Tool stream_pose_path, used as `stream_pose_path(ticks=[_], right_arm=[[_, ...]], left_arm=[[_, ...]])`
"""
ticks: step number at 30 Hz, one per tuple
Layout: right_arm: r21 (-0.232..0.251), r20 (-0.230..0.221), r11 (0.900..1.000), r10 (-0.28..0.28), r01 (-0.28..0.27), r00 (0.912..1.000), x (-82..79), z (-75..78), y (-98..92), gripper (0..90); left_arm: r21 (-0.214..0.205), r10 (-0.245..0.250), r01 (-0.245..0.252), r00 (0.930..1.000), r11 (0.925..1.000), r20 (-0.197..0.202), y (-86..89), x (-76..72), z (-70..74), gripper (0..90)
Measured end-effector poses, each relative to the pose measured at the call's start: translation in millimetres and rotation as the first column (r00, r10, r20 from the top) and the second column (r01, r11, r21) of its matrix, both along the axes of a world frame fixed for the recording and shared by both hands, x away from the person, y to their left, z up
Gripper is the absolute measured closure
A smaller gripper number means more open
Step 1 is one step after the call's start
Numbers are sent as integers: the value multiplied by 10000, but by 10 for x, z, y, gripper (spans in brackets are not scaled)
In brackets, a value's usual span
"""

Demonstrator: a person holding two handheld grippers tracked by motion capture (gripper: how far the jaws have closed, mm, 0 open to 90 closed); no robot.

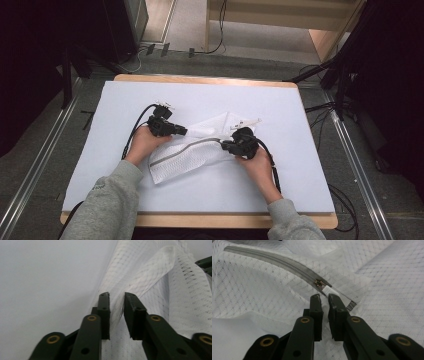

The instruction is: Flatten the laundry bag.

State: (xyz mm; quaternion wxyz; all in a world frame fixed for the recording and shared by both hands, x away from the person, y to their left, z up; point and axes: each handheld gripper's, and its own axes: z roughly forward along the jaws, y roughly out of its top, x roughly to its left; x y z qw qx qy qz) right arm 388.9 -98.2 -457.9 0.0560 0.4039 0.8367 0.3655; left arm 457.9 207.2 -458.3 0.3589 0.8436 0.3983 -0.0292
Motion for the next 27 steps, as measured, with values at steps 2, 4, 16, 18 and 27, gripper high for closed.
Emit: stream_pose_path(ticks=[2,4,16,18,27], right_arm=[[-1,-81,10000,21,-21,10000,-4,7,4,881],[-9,-55,10000,65,-65,10000,-12,23,1,882],[363,213,9993,123,-131,9997,-109,192,-126,896],[410,196,9991,123,-131,9997,-124,209,-132,896],[341,326,9980,513,-524,9982,-352,296,-156,896]], left_arm=[[187,0,-1,10000,9998,33,5,-13,10,879],[138,-1,1,10000,9999,37,11,-16,21,894],[-780,1262,-1225,9911,9894,436,308,-1,157,900],[-858,1396,-1358,9894,9870,407,343,5,157,900],[-1103,2345,-2307,9719,9668,220,623,38,122,900]])
